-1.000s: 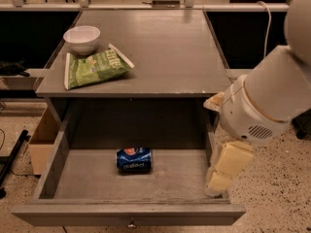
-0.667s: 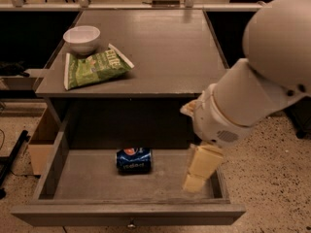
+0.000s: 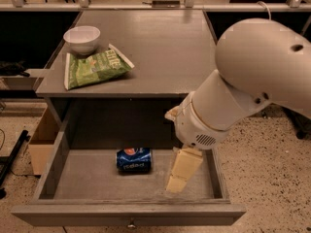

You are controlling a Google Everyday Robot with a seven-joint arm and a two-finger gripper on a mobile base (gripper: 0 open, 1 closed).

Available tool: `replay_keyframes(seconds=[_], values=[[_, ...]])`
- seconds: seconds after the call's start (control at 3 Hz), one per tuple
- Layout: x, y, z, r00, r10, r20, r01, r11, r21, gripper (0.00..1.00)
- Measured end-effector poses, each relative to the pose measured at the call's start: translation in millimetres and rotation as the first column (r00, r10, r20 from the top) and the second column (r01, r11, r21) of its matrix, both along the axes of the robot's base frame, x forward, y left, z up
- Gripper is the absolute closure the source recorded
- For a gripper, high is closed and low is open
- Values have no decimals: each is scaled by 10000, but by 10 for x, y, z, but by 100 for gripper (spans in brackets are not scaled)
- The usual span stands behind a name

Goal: Pick pepsi can from top drawer and place on counter

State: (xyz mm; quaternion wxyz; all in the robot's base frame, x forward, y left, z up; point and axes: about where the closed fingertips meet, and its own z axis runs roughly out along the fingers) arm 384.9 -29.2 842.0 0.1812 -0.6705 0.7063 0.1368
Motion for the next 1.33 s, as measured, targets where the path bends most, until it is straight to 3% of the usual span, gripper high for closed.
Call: replay_keyframes(seconds=[1.0, 1.33], values=[[333, -233, -423, 9945, -815, -653, 877, 9914, 971, 0], [440, -147, -592, 9924, -911, -827, 1013, 9864, 1291, 0]])
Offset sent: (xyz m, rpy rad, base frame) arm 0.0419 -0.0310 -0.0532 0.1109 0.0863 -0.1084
